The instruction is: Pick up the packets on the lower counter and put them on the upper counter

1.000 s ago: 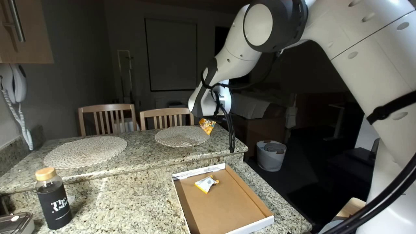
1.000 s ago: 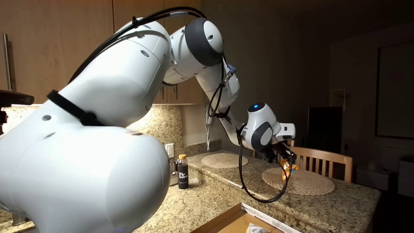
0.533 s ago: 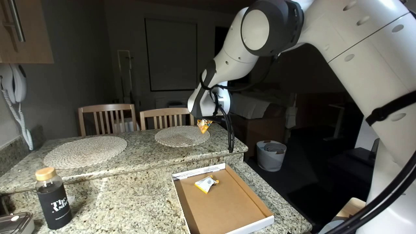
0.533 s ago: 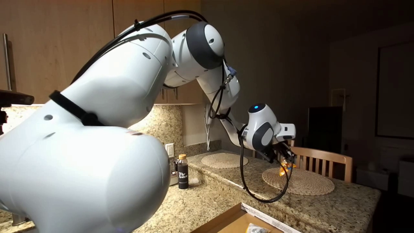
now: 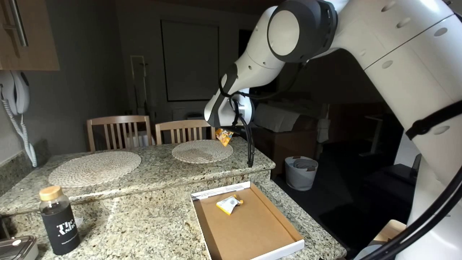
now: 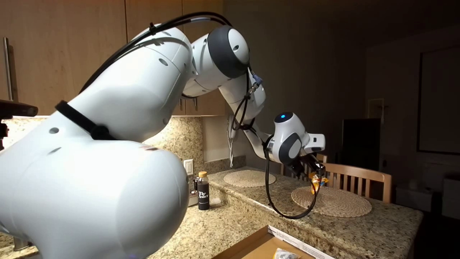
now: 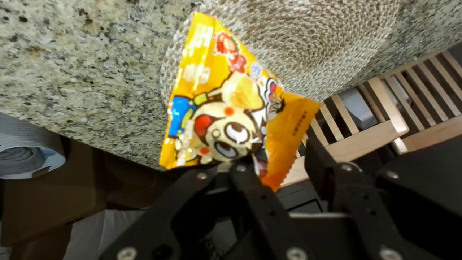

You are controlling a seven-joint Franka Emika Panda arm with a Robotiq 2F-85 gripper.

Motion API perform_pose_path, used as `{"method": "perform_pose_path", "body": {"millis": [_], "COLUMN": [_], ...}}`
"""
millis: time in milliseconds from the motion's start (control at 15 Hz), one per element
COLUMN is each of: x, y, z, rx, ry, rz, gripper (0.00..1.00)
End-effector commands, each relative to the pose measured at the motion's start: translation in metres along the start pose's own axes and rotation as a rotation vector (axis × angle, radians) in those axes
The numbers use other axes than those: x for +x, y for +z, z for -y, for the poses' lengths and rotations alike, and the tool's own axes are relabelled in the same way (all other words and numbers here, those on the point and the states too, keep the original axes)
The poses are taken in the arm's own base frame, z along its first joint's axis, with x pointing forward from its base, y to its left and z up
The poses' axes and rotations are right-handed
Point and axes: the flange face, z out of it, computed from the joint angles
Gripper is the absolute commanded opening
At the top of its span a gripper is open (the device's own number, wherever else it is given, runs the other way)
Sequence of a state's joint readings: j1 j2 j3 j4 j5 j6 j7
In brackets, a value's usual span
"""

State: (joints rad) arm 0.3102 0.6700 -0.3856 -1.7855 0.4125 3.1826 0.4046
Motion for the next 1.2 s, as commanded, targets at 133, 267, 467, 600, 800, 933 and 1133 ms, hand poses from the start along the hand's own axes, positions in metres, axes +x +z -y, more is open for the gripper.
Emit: {"method": "perform_pose_path", "body": {"millis": [133,267,467,600,800,933,1133], "x": [-0.008,-0.02,-0.009,-0.014,-0.008,-0.009,-0.016], "y": [-0.009,0.012,0.001,0.018,0.025,0.024,0.036], "z": [0.016,-0.002,-0.008,-0.019,-0.032,-0.031,-0.027], "rx": [0.087,-0.031,0.021,-0.092,-0.149,-0.165,-0.244], "ry": [0.018,0.009,0.075,0.052,0.072,0.083,0.057], "rz": [0.064,0.003,0.079,0.048,0.078,0.083,0.113], "gripper": [0.86,0.98,1.0,1.0,1.0,1.0,1.0]}}
